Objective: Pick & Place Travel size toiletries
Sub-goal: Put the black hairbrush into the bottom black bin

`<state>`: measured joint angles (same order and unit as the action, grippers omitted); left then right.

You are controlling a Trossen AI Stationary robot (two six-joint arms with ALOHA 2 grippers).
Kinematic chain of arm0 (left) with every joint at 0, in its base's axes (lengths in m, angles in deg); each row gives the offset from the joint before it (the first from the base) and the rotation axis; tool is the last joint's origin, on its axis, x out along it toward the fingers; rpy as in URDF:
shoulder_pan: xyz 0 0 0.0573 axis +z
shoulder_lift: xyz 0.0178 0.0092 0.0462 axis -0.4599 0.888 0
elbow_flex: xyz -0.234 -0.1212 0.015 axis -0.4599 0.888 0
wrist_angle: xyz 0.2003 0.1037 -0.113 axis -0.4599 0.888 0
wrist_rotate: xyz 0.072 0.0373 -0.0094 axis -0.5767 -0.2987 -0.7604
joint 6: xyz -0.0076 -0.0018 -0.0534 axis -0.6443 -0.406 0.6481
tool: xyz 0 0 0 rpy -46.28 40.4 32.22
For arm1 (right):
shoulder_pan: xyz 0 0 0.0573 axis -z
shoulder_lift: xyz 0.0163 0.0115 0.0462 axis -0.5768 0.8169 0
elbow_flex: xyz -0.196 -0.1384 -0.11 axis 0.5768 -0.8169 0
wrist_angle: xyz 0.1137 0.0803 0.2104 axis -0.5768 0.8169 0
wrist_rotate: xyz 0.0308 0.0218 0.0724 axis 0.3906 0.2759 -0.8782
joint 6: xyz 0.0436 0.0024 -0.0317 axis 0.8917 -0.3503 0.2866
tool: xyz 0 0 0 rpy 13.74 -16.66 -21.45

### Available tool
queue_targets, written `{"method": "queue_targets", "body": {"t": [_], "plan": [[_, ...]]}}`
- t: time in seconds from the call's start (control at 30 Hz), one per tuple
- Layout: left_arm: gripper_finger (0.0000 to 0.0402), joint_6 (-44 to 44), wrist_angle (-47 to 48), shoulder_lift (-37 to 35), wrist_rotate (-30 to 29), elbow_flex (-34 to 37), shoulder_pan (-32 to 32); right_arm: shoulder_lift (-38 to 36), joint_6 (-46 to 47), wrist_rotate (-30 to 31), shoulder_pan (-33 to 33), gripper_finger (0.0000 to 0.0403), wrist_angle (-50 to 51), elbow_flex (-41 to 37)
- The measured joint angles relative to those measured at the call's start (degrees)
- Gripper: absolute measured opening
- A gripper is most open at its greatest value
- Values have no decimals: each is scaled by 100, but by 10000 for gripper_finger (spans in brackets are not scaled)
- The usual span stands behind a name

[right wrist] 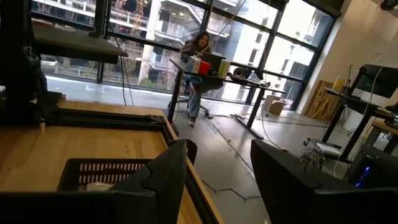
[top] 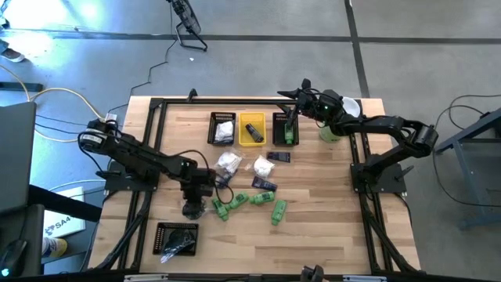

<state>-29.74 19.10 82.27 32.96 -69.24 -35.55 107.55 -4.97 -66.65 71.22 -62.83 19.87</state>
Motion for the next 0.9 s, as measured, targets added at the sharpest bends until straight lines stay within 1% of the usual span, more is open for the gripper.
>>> {"method": "queue_targets", "body": {"t": [0.13, 0.27, 0.47, 0.57, 0.67, 0.9], "plan": [[5, -77, -9, -17, -37, 7, 382, 0, -27, -3, 0, 173, -4, -1], [5, -494, -58, -155, -177, 17, 861, 0, -38, -12, 0, 173, 3, 1], [5, -932, -300, -341, -681, 20, 1589, 0, -45, -13, 0, 173, 38, 0], [5, -1230, -604, -339, -804, 24, 1872, 0, -47, -13, 0, 173, 40, -1], [5, -1300, -954, -332, -838, 27, 2048, 0, -46, -13, 0, 173, 40, 0], [5, -1390, -746, -591, -697, -304, 2093, 0, -48, -13, 0, 173, 45, -1]]}}
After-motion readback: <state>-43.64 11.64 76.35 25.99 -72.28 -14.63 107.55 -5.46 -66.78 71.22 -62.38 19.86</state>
